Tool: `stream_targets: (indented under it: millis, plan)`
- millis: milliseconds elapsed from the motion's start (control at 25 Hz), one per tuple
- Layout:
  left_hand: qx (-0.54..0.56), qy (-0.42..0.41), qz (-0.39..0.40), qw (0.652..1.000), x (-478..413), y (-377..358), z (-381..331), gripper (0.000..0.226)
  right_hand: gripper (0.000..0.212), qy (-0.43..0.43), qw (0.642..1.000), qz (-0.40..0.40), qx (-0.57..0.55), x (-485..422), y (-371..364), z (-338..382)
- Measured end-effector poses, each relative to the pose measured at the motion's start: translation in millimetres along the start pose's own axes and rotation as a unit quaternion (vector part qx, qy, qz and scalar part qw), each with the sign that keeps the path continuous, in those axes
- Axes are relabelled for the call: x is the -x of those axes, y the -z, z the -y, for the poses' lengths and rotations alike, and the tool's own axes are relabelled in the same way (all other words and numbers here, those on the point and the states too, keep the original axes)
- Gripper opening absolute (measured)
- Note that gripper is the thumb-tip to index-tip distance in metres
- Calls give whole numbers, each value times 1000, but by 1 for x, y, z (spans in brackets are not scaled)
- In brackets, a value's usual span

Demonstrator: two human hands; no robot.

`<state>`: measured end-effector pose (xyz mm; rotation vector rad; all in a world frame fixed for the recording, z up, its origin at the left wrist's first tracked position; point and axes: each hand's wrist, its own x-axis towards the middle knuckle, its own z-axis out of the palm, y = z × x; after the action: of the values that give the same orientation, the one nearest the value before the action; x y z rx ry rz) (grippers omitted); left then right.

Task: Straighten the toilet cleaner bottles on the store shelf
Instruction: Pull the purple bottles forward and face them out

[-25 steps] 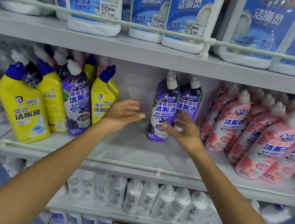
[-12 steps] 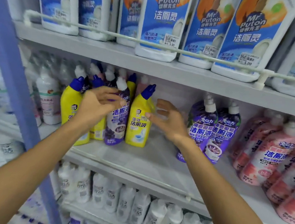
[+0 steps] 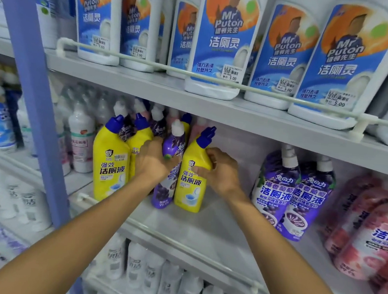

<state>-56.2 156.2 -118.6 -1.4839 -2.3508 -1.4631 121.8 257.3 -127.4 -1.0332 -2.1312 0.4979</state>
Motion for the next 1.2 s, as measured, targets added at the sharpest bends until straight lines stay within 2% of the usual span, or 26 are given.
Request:
stream_targets:
  millis: [200, 440, 520, 560, 640, 680, 720, 800, 880, 1000, 1200]
  plan:
    - [63, -33, 45, 997, 8, 21, 7, 39, 62, 18, 999, -7, -26, 13, 11, -9]
    - [6, -40, 57, 998, 18, 58, 20, 35, 58, 30, 999, -30, -1, 10, -10, 19]
    - [6, -36, 53, 998, 20, 68, 24, 37, 51, 32, 999, -21, -31, 8, -24, 33]
    - [10, -34, 55, 998, 21, 71, 26, 38, 46, 22, 997, -32, -73, 8, -25, 35]
    - [23, -29, 62, 997, 24, 75, 28, 41, 41, -7, 981, -119, -155, 3, -20, 23]
    - [31, -27, 61, 997, 25, 76, 29, 42, 42, -19, 972, -164, -166, -1, -16, 13]
    - [34, -27, 59, 997, 26, 76, 29, 42, 47, -36, 972, -173, -153, -5, -12, 2]
    - [31, -23, 63, 997, 25, 75, 28, 41, 58, -73, 989, -70, -107, -14, -8, -11]
    - [33, -16, 68, 997, 25, 75, 27, 39, 52, -95, 991, 26, -93, -16, -11, -15]
    - [30, -13, 63, 997, 25, 74, 27, 36, 47, -71, 992, 18, -106, -11, -20, -13]
    - [15, -14, 56, 998, 25, 71, 26, 35, 45, -18, 997, -38, -58, -12, -59, 18]
